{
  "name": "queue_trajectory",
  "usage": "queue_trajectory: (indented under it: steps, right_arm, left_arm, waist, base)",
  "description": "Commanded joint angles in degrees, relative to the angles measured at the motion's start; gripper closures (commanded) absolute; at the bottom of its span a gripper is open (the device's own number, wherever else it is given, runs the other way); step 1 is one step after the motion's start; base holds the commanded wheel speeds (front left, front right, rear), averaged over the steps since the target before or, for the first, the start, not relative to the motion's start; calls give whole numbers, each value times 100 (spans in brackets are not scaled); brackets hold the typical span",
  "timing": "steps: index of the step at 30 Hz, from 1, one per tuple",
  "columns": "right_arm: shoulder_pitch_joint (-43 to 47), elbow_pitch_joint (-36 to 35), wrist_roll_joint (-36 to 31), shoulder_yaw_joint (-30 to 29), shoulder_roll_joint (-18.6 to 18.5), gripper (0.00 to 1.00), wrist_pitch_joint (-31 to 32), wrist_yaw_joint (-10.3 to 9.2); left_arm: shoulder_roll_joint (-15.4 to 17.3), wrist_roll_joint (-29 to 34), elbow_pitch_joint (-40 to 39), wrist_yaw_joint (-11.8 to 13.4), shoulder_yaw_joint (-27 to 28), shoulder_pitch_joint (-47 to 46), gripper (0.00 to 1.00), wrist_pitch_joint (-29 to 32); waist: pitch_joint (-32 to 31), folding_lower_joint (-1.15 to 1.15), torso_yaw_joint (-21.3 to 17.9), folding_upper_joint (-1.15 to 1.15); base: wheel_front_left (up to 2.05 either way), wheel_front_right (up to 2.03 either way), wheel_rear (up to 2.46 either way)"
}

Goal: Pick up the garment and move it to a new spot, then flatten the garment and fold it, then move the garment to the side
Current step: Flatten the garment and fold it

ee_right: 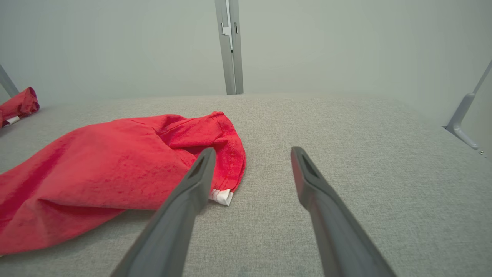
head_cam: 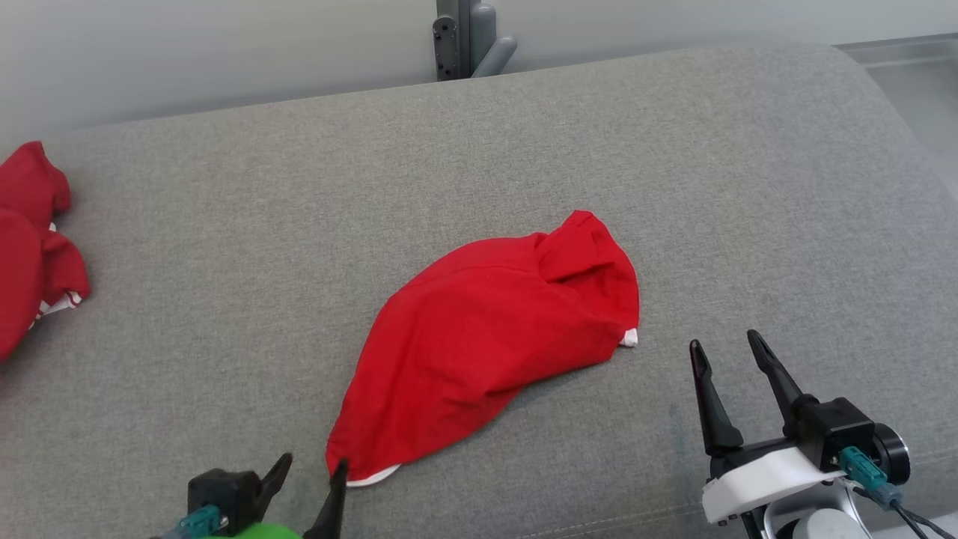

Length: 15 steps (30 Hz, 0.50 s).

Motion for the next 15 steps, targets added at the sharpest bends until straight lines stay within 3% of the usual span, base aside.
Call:
queue_trajectory:
  steps: [1,4,6,15]
  right_arm:
    - [-22,-2,28,16,-10,0,-1,-8]
    - [-111,6,45,50,-3,0,-1,-8]
    - [-156,0,65,58,2,0,-1,-8]
    - [-238,10,226,125,11,0,-1,-8]
  left_arm:
    - [75,253,-330,92,-72,-253,0,90]
    - [90,672,-830,207,-283,-683,0,364]
    - [-85,910,-981,219,-472,-1014,0,606]
    - [-817,1896,-332,-125,-1423,-2402,0,1663]
  waist:
    - [59,0,-52,0]
    - [138,0,-136,0]
    - [190,0,-201,0]
    - [387,0,-675,0]
  base:
    - [0,0,0]
    - [0,0,0]
    - [0,0,0]
    - [0,0,0]
